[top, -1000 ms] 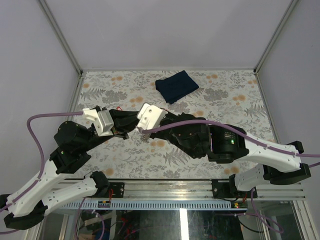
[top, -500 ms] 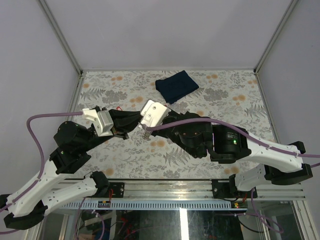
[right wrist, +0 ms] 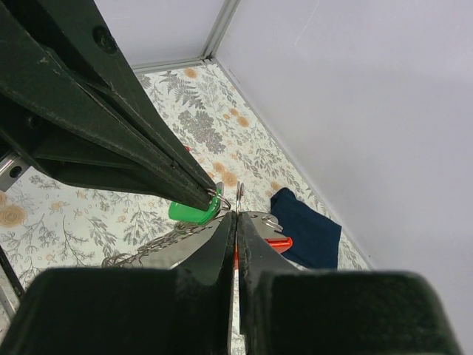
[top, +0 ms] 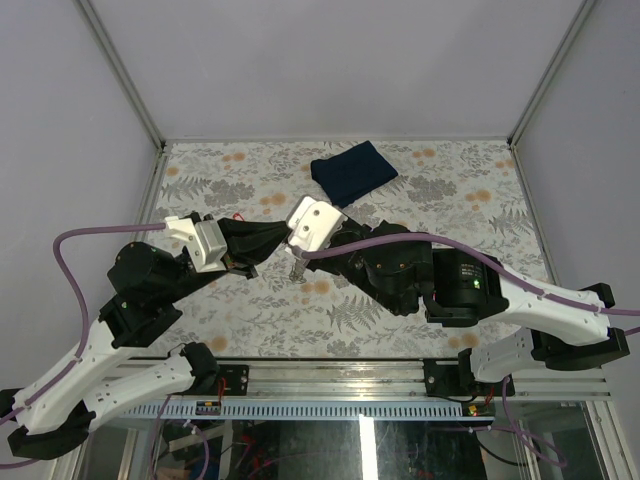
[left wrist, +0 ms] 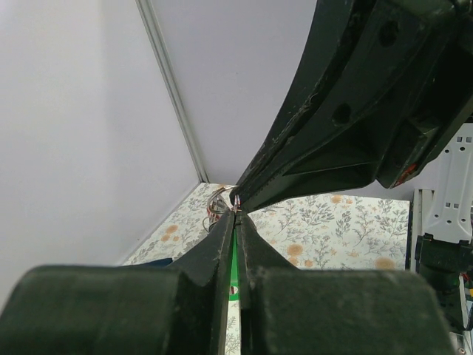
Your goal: Put the keys on the keyring
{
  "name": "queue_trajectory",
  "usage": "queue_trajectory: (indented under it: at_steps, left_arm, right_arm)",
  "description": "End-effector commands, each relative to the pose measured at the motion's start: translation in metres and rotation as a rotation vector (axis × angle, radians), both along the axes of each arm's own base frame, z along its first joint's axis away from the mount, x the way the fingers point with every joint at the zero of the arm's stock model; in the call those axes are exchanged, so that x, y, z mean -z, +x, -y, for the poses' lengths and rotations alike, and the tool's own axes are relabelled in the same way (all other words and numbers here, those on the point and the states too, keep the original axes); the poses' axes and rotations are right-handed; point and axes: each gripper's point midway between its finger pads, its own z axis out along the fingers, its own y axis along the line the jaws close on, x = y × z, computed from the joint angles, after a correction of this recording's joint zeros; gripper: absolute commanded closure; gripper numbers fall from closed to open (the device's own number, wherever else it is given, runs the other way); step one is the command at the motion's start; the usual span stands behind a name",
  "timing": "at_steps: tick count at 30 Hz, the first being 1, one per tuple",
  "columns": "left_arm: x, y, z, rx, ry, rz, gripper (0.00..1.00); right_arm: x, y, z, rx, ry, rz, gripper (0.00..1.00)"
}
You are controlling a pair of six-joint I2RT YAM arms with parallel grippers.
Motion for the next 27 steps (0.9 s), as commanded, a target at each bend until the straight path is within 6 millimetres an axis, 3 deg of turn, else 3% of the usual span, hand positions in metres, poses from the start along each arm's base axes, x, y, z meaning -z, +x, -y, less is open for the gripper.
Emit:
queue_trajectory:
  at_steps: [1,27]
  left_arm:
    - [-0.018,-0.002,-0.0071,-0.014,-0.048,0.035,1.0]
    - [-0.0141,0.0009,-0.0048,-0.016,-0.047,0.019,1.0]
  right_arm:
    - [-0.0263,-0.001,0.0067,-0.006,0.091,0.009,1.0]
    - [-0.0199,-0.0066,-0.0006,-0.05,0.062,-0.002,1.0]
